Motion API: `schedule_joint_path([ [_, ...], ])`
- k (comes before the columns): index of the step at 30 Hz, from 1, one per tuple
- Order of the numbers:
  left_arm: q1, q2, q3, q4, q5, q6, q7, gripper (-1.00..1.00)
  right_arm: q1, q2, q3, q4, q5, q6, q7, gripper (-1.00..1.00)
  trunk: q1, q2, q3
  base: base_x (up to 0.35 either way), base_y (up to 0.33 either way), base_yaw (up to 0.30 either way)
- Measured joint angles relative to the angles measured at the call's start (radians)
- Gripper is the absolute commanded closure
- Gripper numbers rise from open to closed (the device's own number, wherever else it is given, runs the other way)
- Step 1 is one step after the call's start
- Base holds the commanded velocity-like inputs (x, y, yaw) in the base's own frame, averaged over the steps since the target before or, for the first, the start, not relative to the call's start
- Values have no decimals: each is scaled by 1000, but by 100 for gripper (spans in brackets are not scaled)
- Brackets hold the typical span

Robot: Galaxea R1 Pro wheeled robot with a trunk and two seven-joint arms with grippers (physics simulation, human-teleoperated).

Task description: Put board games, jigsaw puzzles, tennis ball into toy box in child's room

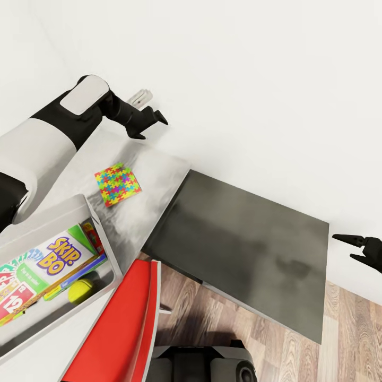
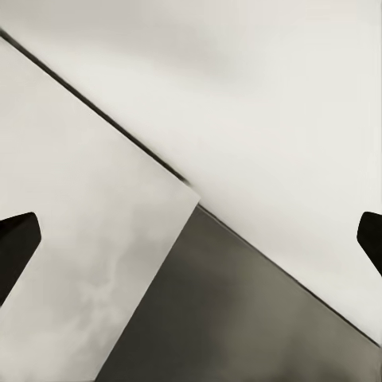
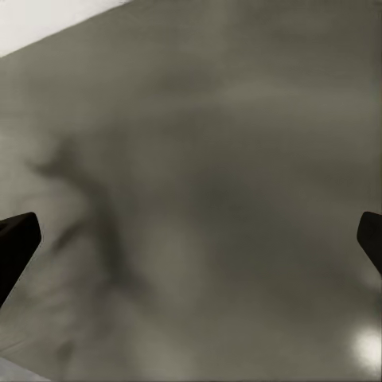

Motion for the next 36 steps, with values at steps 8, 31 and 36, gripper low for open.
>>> schedule_joint_path([
  [8,0,0,0,0,0,0,0,-100,0,0,0,0,0,0,0,-100,0,0,0,0,0,0],
  [31,0,0,0,0,0,0,0,-100,0,0,0,0,0,0,0,-100,0,0,0,0,0,0],
  [36,0,0,0,0,0,0,0,-100,0,0,0,0,0,0,0,-100,0,0,0,0,0,0],
])
